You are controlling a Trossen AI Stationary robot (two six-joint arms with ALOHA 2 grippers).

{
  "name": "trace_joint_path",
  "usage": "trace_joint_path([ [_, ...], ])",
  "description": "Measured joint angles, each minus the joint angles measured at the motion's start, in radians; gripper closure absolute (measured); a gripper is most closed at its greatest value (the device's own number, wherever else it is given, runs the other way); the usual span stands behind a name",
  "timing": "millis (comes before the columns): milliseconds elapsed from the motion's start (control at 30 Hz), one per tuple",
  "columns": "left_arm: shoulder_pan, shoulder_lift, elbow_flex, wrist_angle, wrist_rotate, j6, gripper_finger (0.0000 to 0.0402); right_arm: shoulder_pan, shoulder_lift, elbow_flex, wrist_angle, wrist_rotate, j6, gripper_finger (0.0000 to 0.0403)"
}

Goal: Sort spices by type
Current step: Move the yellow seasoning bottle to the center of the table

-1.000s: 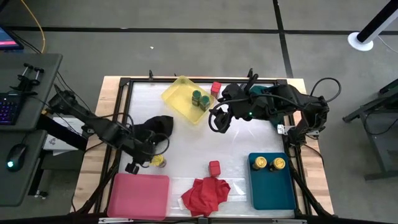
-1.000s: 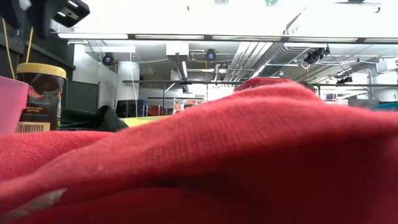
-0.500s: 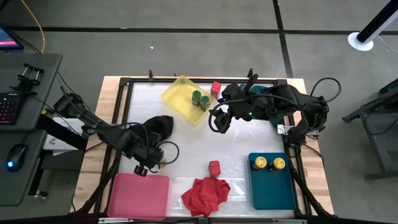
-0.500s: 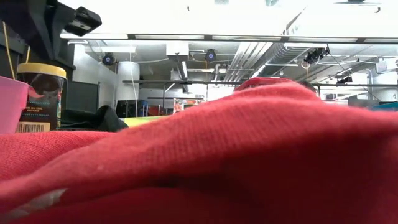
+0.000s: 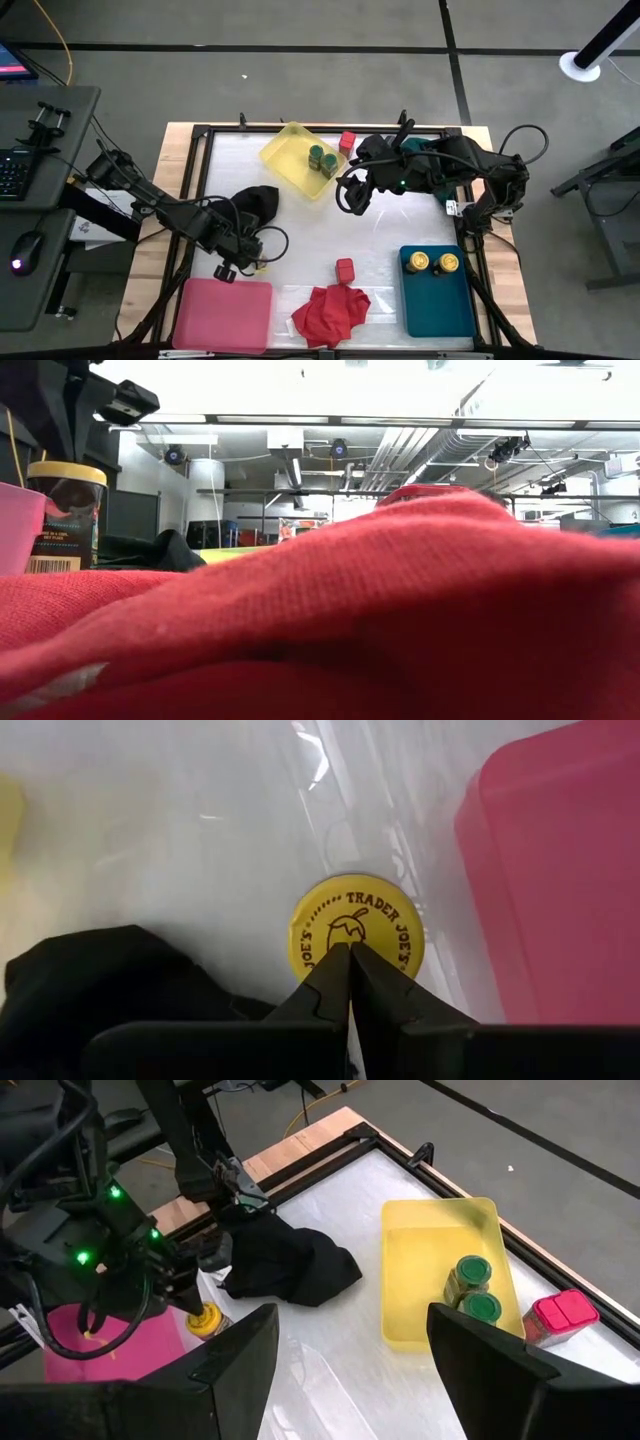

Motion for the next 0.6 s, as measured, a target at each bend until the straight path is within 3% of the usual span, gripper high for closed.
trace_joint_path([
  [600,0.052,0.032,-0.017,0.146,-0.030,0.065,0.0401,0.000,0.000,0.000,0.000,0.001,0.004,0.0150],
])
